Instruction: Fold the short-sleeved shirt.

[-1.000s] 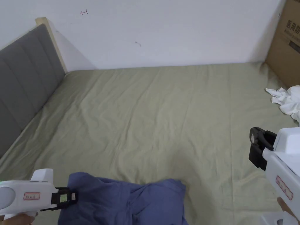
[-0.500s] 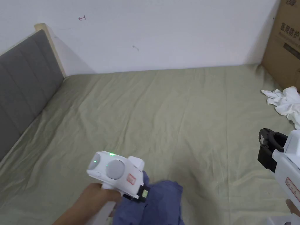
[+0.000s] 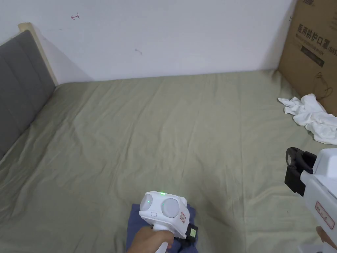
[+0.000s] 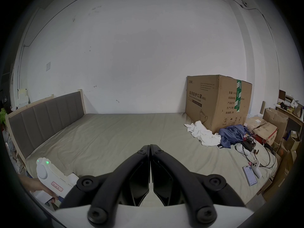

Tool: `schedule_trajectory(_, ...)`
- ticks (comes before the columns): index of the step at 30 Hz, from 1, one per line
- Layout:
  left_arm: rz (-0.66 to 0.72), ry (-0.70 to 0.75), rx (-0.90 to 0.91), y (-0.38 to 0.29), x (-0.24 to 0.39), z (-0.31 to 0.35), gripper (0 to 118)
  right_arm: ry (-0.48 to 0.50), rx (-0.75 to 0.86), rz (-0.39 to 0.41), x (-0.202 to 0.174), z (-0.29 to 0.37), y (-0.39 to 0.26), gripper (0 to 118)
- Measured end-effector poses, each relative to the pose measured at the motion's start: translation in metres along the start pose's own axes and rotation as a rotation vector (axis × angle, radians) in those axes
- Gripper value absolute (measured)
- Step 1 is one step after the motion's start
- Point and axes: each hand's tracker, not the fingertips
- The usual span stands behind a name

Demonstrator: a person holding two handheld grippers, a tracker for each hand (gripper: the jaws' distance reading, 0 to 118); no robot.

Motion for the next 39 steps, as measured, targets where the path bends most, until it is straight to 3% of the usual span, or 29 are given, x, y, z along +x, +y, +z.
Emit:
schedule_trajectory(1,-0.019,-0.032,0.016,0.0,0.001,0.009,61,0.001,0.0,0.004,-0.002,0.0,0.0,0)
schedule_trajectory(3,-0.02,-0.033,0.082,-0.005,0.005,0.031,101,0.004,0.001,0.006,-0.001,0.0,0.002,0)
schedule_trajectory(4,-0.017,-0.031,0.145,-0.008,0.006,0.047,107,0.004,0.005,0.005,-0.002,0.001,0.003,0)
schedule_trajectory(8,-0.019,-0.032,0.389,-0.023,-0.008,0.099,106,0.01,0.015,-0.003,-0.004,0.0,0.006,0)
schedule_trajectory(13,-0.047,0.196,0.623,-0.051,-0.038,0.107,105,0.02,0.015,-0.004,-0.008,-0.002,0.007,0)
schedule_trajectory(14,-0.056,0.241,0.635,-0.057,-0.041,0.102,101,0.021,0.014,-0.005,-0.007,-0.003,0.006,0)
schedule_trajectory(15,-0.05,0.27,0.669,-0.064,-0.046,0.094,85,0.022,0.013,-0.005,-0.007,-0.003,0.006,0)
schedule_trajectory(18,-0.055,0.255,0.671,-0.079,-0.056,0.07,5,0.025,0.006,-0.005,-0.008,-0.004,0.004,0)
schedule_trajectory(20,-0.04,0.25,0.635,-0.087,-0.058,0.049,0,0.024,-0.002,-0.002,-0.008,-0.005,0.002,0)
schedule_trajectory(34,-0.135,0.149,0.536,-0.106,0.009,-0.03,0,-0.002,-0.042,-0.001,0.003,-0.005,-0.008,0)
schedule_trajectory(39,-0.056,0.135,0.54,-0.099,0.014,-0.032,0,-0.001,-0.037,-0.004,0.001,-0.004,-0.006,0)
